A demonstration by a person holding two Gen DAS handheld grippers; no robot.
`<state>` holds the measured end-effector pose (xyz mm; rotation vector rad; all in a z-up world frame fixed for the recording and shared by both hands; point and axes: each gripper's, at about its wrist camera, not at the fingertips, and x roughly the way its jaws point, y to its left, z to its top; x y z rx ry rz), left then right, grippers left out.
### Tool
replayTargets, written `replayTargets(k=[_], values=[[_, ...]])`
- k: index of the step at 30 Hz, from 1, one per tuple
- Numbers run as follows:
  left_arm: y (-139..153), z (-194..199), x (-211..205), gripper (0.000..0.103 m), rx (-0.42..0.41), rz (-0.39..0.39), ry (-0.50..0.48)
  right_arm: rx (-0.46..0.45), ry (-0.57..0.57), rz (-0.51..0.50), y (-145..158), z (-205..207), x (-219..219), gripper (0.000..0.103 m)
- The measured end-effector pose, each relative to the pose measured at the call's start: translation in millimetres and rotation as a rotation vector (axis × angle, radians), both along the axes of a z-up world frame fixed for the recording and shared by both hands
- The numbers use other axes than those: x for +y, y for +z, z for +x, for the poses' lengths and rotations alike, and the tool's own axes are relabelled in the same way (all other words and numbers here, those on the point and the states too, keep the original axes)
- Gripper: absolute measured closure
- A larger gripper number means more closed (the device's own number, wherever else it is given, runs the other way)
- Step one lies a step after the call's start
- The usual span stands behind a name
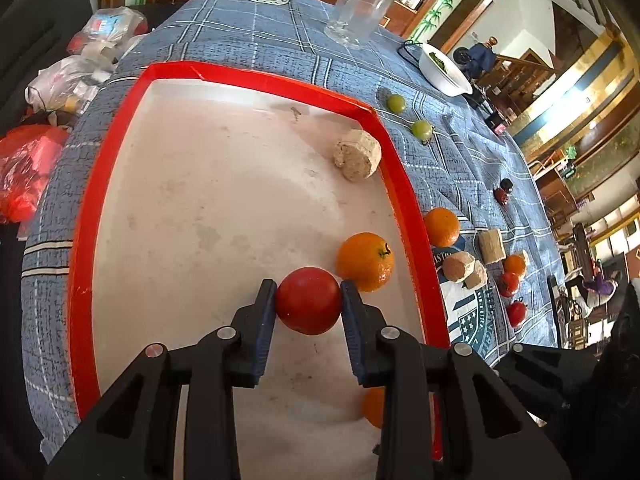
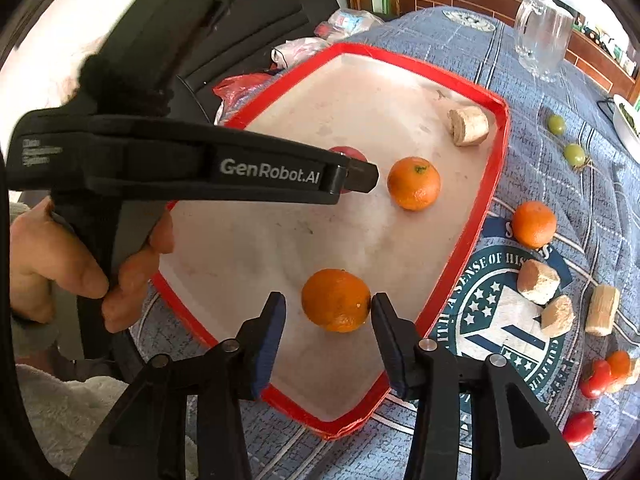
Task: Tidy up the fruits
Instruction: 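Carry tomato and orange into the red-rimmed tray and open both tools, then grasp another red tomato with the left tool while the right tool grasps a round beige slice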
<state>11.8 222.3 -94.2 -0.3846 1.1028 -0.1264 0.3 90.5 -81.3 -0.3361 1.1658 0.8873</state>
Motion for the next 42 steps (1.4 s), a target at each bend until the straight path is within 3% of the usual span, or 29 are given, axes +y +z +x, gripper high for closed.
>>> replayTargets(k=[1, 4, 11, 14, 27, 29, 42], values=[[1, -1, 0, 0.072, 0.000, 0.000, 0.006, -0.004, -0.001, 0.006, 3, -1, -2, 0.053], [6, -3, 0, 0.042, -0.019, 0.001, 0.027, -0.021, -0.007, 0.027, 11, -2, -9, 0.046], [20, -2, -9, 0.041, -0.051, 0.012, 0.036, -0.043, -0.066, 0.074, 28, 4, -37, 0.038], [25, -1, -16, 0.032, -0.055, 0.017, 0.040, -0.051, -0.108, 0.088, 33, 9, -52, 0.035], [44, 7, -58, 0.030, -0.090, 0.027, 0.022, -0.072, -0.285, 0.117, 47, 32, -133, 0.030], [47, 7, -65, 0.022, -0.098, 0.025, 0.014, -0.064, -0.334, 0.122, 47, 35, -152, 0.030], [50, 2, -128, 0.022, -0.089, 0.047, -0.087, -0.014, -0.528, 0.129, 32, 41, -254, 0.029]])
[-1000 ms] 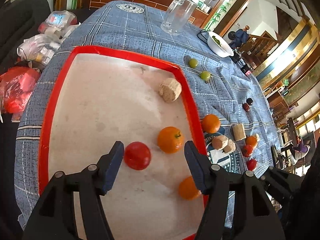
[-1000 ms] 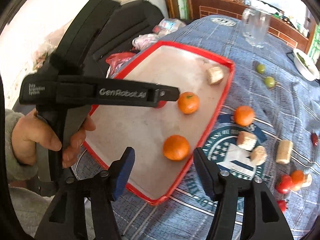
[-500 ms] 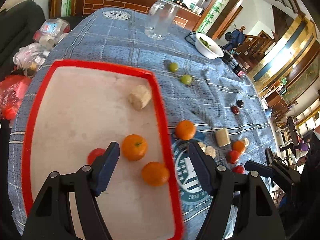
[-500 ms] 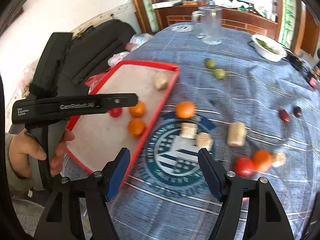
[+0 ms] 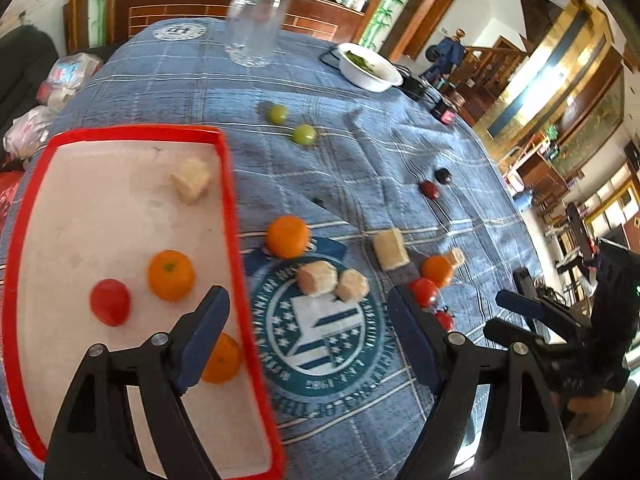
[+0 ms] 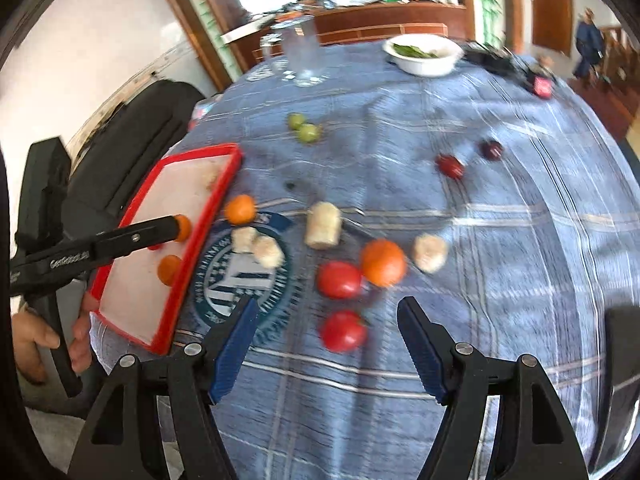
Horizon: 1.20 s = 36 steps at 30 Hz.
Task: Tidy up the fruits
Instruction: 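Grasp another red tomato with the left tool while the right tool grasps a round beige slice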
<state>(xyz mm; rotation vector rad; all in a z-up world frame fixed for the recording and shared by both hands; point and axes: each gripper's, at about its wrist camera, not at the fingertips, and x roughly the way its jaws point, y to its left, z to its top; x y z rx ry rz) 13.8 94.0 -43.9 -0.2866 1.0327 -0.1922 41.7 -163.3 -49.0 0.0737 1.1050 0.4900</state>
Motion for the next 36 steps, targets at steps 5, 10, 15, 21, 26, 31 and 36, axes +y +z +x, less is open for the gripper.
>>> replayTargets(k=[5, 10, 15, 21, 26, 31, 36], values=[[-8, 0, -34, 0.022, 0.034, 0.020, -0.070, 0.062, -0.046, 0.032, -16, 7, -25, 0.032], [-15, 1, -65, 0.022, 0.059, 0.047, -0.144, 0.091, -0.041, 0.032, -24, 14, -33, 0.051], [-24, 2, -91, 0.022, 0.089, 0.035, -0.210, 0.090, -0.058, 0.008, -28, 27, -42, 0.054], [-34, 0, -136, 0.040, 0.111, 0.048, -0.340, 0.100, -0.038, -0.020, -36, 51, -42, 0.066], [-40, 4, -157, 0.050, 0.114, 0.061, -0.371, 0.093, 0.012, -0.070, -41, 70, -31, 0.069], [-46, 8, -167, 0.060, 0.121, 0.088, -0.360, 0.099, 0.050, -0.093, -49, 80, -24, 0.069], [-49, 13, -165, 0.074, 0.126, 0.079, -0.321, 0.097, 0.093, -0.115, -56, 87, -15, 0.073]])
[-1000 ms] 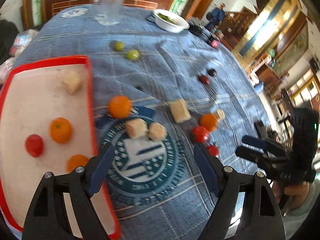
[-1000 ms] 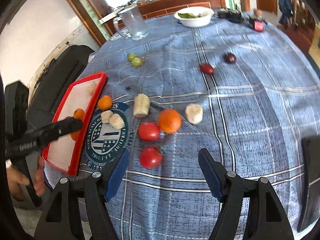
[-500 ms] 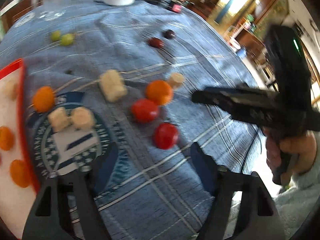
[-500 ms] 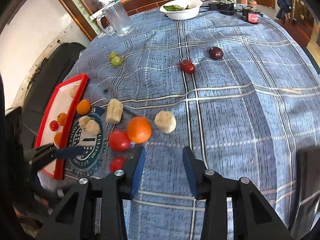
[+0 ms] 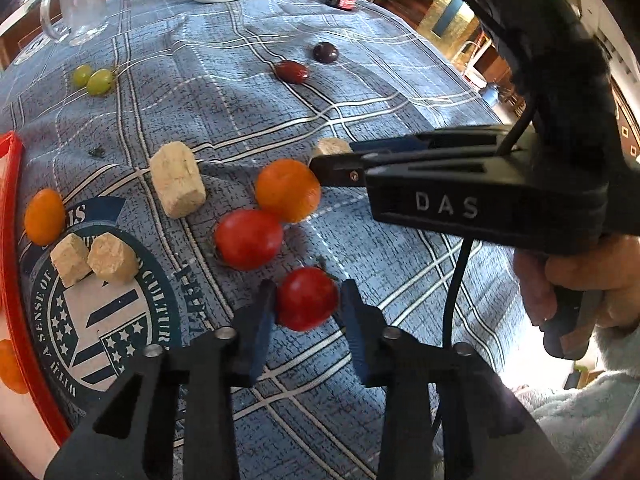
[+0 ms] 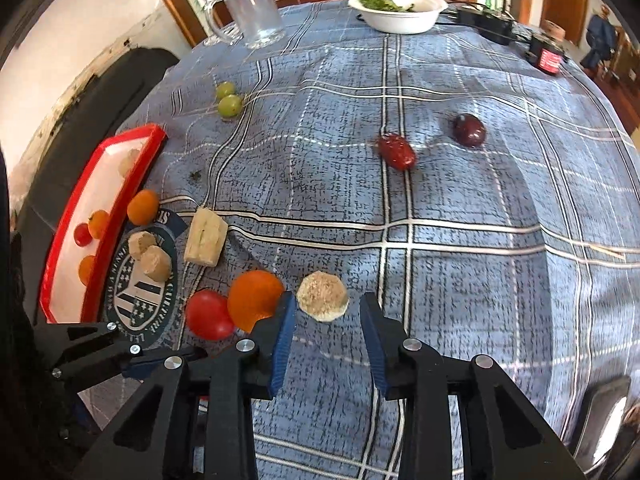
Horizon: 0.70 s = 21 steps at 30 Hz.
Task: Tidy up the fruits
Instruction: 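Grasp another red tomato with the left tool while the right tool grasps a round beige slice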
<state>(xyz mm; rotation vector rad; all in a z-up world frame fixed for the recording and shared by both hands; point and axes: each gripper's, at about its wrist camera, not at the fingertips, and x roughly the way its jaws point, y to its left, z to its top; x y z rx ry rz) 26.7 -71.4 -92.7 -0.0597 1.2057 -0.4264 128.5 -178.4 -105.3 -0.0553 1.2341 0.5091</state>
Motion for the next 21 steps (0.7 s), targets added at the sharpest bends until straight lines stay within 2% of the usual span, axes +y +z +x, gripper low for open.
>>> replayTargets(k=[5, 12, 21], values=[[1, -4, 3, 0.074, -0.001, -0.018, 0.008, -0.012, -0.006, 0.022, 5, -1, -2, 0.075], [20, -11, 16, 0.074, -0.042, -0.073, 0.034, -0.026, -0.036, 0.061, 22, -9, -12, 0.075], [46, -8, 62, 0.074, -0.091, -0.172, 0.161, -0.087, -0.060, 0.092, 57, -27, -17, 0.076]])
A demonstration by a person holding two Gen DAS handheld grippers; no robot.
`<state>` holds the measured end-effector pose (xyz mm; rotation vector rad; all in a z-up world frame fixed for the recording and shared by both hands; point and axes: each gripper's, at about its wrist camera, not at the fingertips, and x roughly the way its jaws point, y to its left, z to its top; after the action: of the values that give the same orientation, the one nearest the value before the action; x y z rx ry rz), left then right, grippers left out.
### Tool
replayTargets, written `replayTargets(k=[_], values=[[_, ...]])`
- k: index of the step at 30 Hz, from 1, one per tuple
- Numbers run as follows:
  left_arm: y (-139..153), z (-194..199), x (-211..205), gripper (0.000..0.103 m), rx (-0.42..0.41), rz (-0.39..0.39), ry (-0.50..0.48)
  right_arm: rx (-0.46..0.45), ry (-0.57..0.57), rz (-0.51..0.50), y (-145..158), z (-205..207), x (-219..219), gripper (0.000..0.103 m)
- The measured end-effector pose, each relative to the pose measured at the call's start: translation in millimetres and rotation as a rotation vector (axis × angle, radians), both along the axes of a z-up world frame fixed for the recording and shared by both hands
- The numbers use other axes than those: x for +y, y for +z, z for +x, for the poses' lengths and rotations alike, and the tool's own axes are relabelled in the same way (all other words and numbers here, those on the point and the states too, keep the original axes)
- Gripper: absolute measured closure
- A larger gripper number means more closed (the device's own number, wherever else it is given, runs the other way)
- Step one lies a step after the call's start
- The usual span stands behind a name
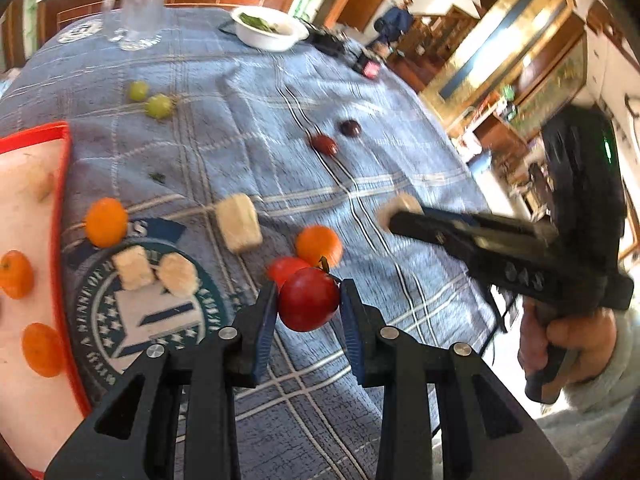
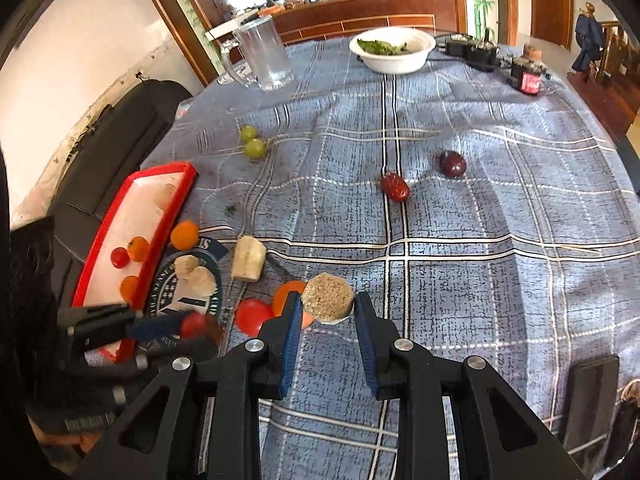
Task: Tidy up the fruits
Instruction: 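Grasp another red tomato with the left tool while the right tool grasps a round beige slice, then carry tomato and beige slice into the tray and open both tools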
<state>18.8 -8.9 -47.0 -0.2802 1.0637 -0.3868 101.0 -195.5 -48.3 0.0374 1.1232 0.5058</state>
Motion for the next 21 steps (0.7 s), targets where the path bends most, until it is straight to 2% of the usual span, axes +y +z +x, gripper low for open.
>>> replayTargets(k=[12, 21], values=[[4, -2, 40, 0.074, -0.014, -0.003, 0.066, -0.001, 0.013, 0.031, 4, -21, 23, 0.076], [15, -21, 76, 0.074, -0.041, 0.012, 0.134, 0.009, 0.097, 0.054, 2, -31, 70, 0.076]])
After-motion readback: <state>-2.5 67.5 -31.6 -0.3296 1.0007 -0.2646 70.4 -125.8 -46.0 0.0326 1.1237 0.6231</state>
